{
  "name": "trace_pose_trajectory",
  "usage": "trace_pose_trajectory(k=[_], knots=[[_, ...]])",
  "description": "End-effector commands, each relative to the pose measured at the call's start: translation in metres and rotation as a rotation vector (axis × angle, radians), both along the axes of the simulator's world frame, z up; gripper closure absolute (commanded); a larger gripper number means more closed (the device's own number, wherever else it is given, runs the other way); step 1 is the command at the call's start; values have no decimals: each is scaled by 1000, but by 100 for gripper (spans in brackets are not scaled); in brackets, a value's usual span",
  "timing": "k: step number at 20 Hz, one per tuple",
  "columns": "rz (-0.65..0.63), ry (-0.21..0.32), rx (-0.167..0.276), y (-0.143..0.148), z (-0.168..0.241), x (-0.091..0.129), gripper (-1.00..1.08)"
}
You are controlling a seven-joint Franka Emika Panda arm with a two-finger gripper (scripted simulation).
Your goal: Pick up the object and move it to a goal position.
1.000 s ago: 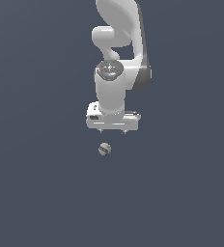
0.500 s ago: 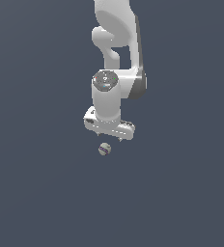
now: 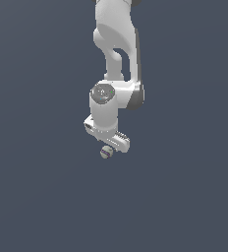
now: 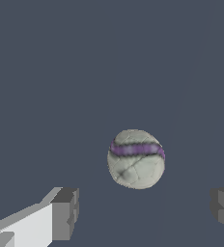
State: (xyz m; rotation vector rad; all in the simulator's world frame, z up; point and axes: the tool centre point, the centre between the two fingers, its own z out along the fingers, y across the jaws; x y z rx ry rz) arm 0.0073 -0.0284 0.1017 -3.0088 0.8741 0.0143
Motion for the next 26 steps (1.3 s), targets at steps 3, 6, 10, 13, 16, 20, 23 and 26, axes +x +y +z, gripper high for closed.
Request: trace_pose_trajectory(k=[3,6,10,13,16,20,23,26], knots=[[-75,-4,-6,-5,-9,2,-92],[-104,-5,-9,-8,-12,2,-92],[-123,-6,-11,-9,-15,3,-92],[-119,-5,-11,-9,-15,3,-92],[-119,-5,-11,-9,-21,2,-92],[-121,-5,-11,-9,-39,2,-92],[-123,-6,-11,-9,-54,1,-92],[-124,-6,-11,-9,-63,2,-92]])
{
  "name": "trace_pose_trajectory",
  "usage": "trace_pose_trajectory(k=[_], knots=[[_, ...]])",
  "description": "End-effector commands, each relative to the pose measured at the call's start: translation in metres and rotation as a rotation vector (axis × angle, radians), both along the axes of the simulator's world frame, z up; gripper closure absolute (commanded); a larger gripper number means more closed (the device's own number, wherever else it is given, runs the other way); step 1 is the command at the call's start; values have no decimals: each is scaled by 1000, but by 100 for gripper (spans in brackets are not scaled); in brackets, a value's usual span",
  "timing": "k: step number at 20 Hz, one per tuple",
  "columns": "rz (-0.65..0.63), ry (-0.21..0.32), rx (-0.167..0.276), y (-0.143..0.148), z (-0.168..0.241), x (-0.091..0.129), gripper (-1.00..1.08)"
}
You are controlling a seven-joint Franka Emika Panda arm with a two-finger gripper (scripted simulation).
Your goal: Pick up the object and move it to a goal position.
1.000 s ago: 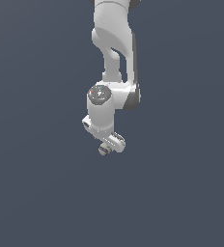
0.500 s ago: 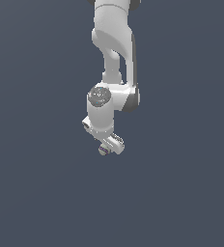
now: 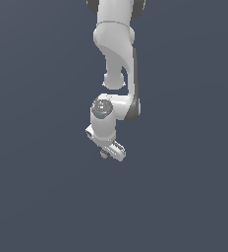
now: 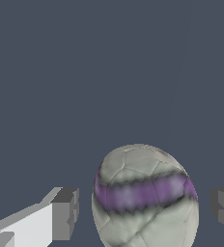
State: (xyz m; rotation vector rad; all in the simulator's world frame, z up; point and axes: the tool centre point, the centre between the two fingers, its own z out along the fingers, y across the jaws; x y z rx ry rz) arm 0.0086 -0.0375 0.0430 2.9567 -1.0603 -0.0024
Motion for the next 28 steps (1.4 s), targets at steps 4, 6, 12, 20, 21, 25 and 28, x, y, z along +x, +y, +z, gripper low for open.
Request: trace_pose_trajectory(k=[4,6,12,20,21,25,28], knots=[[0,-2,0,0,-6,1,108],[0,-2,0,0,-6,1,108],[0,-2,0,0,-6,1,108],[0,-2,0,4,4,6,108],[0,-2,0,5,8,8,108],[0,-2,0,11,27,17,108],[0,-2,-1,18,46,26,108]])
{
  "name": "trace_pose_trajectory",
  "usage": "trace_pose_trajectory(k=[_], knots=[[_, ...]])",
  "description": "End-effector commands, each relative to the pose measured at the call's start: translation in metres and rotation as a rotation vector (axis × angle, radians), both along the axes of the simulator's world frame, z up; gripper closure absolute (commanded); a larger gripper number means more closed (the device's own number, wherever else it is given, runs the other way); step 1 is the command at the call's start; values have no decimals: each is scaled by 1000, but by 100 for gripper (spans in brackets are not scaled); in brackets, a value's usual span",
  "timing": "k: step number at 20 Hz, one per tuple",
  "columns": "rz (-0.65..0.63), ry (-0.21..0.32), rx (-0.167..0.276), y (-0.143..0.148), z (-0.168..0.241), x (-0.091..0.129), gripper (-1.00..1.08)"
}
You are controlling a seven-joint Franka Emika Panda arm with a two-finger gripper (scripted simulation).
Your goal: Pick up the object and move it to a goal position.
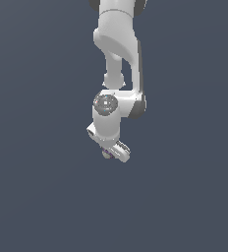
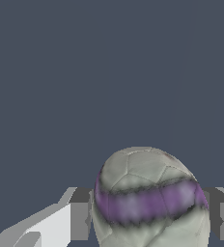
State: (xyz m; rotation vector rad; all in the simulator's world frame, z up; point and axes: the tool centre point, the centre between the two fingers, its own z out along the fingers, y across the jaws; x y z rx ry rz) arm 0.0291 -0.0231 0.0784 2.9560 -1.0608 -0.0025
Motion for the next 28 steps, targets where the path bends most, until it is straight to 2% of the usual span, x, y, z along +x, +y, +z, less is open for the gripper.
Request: trace_pose_trajectory(k=[1,15,28], knots=[[0,-2,-1,6,18,9,108],[-1,-2,-2,44,133,64,108],[0,-2,-1,68,201,101,108]])
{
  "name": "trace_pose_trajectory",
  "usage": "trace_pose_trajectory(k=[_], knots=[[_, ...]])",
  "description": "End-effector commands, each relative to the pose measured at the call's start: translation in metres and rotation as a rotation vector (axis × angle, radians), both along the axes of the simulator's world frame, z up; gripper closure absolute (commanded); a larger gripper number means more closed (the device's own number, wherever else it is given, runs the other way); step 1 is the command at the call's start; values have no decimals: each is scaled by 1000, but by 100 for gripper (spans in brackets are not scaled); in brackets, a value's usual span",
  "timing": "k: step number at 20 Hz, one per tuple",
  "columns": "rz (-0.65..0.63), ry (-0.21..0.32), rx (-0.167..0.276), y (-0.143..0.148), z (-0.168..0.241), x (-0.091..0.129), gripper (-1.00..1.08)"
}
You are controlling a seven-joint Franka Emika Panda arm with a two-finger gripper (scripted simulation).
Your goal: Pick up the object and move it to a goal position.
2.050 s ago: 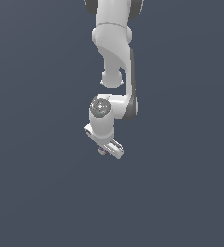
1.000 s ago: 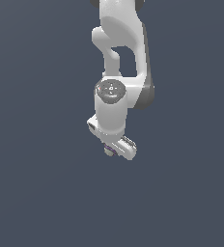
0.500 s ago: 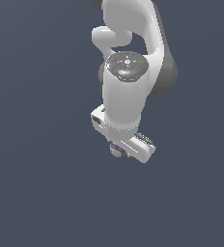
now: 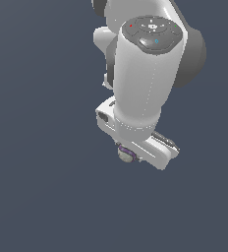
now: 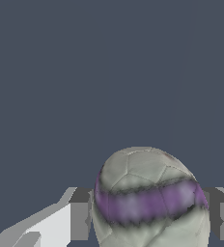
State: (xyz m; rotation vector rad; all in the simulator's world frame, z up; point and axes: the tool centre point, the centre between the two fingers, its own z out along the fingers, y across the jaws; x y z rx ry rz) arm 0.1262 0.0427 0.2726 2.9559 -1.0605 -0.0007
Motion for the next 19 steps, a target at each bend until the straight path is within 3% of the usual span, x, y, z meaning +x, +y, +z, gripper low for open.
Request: trace_pose_trajectory(k=[1,19], knots=[[0,-1,0,3,11,6,108],[0,-1,1,12,35,20,108]])
